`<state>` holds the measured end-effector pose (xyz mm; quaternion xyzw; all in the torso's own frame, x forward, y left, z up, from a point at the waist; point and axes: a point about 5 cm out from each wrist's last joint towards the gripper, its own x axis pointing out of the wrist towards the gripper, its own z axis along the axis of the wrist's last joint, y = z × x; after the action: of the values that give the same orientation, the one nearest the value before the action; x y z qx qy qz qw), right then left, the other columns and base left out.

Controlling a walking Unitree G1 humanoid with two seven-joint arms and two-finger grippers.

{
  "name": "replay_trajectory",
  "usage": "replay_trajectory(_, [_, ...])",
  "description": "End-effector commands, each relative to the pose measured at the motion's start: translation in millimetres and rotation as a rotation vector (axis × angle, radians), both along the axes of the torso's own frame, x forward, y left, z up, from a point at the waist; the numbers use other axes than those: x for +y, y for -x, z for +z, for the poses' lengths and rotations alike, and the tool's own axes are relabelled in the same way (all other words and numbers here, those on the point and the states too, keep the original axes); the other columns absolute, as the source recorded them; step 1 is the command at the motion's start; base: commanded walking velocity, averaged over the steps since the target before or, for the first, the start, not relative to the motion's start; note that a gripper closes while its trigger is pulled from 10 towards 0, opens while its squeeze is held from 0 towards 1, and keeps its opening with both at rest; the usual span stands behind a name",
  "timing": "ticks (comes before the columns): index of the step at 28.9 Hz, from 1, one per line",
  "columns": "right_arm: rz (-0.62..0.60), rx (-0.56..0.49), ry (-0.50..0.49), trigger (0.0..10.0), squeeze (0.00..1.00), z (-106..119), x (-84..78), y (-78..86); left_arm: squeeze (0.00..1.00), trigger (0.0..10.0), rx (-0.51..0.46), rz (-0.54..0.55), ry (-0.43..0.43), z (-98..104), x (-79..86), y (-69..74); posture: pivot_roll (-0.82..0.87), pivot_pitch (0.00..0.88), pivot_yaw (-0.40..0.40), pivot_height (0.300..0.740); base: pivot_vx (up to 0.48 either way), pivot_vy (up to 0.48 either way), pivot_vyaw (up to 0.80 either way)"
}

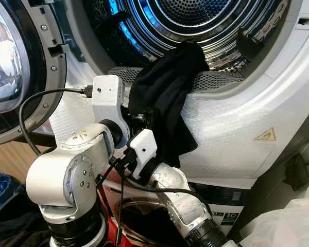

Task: Clothes washing

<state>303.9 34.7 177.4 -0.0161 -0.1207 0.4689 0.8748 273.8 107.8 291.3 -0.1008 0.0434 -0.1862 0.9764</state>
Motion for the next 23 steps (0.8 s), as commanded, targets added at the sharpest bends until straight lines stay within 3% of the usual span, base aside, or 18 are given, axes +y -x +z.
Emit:
replay_trajectory(1, [0.110,-0.023,-0.079,10.0,0.00,26,38.9,17.5,0.00,10.0,-0.045,-0.162,-0.022,10,-19.1,3.1,0.09,0.000,0.060,0.740,0.000,0.000,0.00])
replay_trajectory(8, [0.097,0.012,-0.068,10.0,0.00,13,38.1,18.7,0.00,10.0,-0.123,-0.212,-0.069,33,-15.1,7.1,0.11,0.000,0.059,0.740,0.000,0.000,0.00])
replay_trajectory(15, [-0.117,0.072,-0.126,10.0,0.00,6,11.4,-6.5,0.00,10.0,0.026,-0.109,-0.152,12,3.6,2.5,0.11,0.000,0.060,0.740,0.000,0.000,0.00])
replay_trajectory(23, [-0.130,0.077,-0.113,10.0,0.00,1,6.0,-10.3,0.00,10.0,-0.003,-0.051,-0.168,23,8.6,-0.2,0.12,0.000,0.070,0.740,0.000,0.000,0.00])
